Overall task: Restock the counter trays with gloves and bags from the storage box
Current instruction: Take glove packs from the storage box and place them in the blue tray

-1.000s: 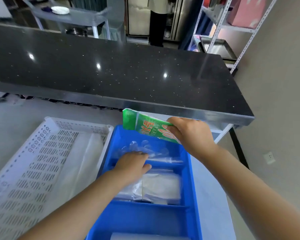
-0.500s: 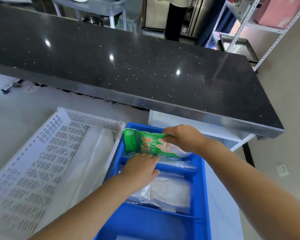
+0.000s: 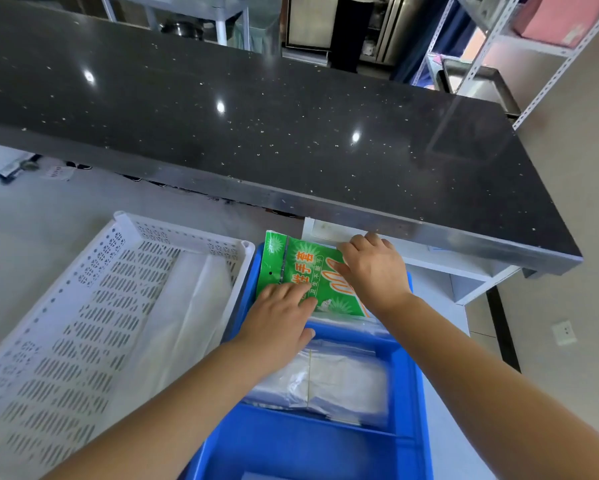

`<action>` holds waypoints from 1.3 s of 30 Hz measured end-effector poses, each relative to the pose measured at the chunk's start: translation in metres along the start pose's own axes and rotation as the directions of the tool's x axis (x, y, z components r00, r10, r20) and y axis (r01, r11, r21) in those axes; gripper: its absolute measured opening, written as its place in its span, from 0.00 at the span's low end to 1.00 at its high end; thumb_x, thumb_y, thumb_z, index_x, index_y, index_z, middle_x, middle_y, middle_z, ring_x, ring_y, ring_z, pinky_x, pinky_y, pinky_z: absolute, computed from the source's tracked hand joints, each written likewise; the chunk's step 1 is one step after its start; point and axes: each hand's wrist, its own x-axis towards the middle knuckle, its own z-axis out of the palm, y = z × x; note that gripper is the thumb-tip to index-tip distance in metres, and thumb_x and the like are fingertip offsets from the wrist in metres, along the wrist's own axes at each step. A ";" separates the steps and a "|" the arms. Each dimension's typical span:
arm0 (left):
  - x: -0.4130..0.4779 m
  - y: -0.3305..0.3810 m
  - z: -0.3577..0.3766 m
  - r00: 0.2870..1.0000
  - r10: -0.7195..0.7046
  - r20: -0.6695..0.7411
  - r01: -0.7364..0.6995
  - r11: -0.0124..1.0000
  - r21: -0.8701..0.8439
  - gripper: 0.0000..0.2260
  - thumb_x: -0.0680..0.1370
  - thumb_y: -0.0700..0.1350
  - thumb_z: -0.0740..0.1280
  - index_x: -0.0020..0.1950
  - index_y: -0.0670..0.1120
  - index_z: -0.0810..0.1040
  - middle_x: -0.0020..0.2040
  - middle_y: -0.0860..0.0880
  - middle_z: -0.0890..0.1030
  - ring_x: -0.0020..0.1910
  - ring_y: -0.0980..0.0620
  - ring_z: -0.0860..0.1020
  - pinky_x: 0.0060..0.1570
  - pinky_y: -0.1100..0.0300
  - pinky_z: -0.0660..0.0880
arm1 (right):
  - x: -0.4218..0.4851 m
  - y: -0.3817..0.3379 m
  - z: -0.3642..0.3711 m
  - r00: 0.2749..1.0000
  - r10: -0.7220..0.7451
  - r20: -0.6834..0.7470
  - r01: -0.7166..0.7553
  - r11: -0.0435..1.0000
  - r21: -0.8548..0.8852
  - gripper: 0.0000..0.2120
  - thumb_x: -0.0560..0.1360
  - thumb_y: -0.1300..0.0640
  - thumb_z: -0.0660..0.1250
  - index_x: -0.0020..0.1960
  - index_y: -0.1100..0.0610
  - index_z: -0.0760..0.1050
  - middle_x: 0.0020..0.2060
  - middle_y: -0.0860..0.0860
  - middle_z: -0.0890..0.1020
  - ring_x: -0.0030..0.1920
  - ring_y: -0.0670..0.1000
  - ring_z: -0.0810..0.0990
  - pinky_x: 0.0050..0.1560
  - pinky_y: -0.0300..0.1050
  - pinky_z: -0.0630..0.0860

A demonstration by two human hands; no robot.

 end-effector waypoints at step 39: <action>-0.433 -0.061 -0.062 0.531 -0.830 -0.171 0.796 0.558 -0.236 0.09 0.74 0.49 0.62 0.48 0.47 0.80 0.47 0.45 0.82 0.50 0.43 0.78 0.47 0.52 0.75 | -0.099 -0.362 -0.110 0.738 -0.667 -0.097 0.669 0.708 0.225 0.13 0.53 0.67 0.75 0.33 0.55 0.80 0.25 0.50 0.78 0.26 0.53 0.76 0.24 0.38 0.70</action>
